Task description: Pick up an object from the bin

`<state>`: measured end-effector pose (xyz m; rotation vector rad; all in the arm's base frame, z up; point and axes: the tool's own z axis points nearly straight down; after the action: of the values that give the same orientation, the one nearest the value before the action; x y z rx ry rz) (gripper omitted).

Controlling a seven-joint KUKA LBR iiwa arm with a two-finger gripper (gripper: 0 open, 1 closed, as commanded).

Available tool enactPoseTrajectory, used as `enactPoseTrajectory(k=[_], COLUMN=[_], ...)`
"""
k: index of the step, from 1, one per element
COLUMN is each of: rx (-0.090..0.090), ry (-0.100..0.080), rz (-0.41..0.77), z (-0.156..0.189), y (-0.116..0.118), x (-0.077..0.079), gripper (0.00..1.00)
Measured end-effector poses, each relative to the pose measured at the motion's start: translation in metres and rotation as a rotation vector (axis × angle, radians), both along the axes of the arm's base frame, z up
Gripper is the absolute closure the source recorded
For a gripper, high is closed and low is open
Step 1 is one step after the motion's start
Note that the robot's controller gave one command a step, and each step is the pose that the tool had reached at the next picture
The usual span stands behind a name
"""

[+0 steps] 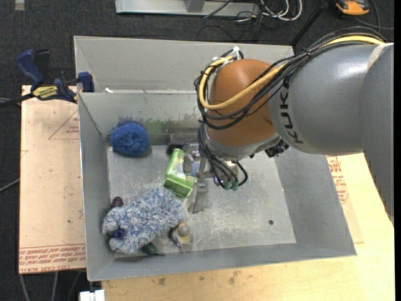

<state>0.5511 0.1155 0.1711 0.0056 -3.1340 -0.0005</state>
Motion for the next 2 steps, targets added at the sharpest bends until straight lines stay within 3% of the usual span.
enactPoseTrajectory(k=[1, 2], rx=[0.001, 0.0], ry=[-0.008, -0.016], rz=[-0.003, 0.084], z=[0.005, -0.02], y=[-0.001, 0.023], x=[0.002, -0.004], gripper=[0.0, 0.0])
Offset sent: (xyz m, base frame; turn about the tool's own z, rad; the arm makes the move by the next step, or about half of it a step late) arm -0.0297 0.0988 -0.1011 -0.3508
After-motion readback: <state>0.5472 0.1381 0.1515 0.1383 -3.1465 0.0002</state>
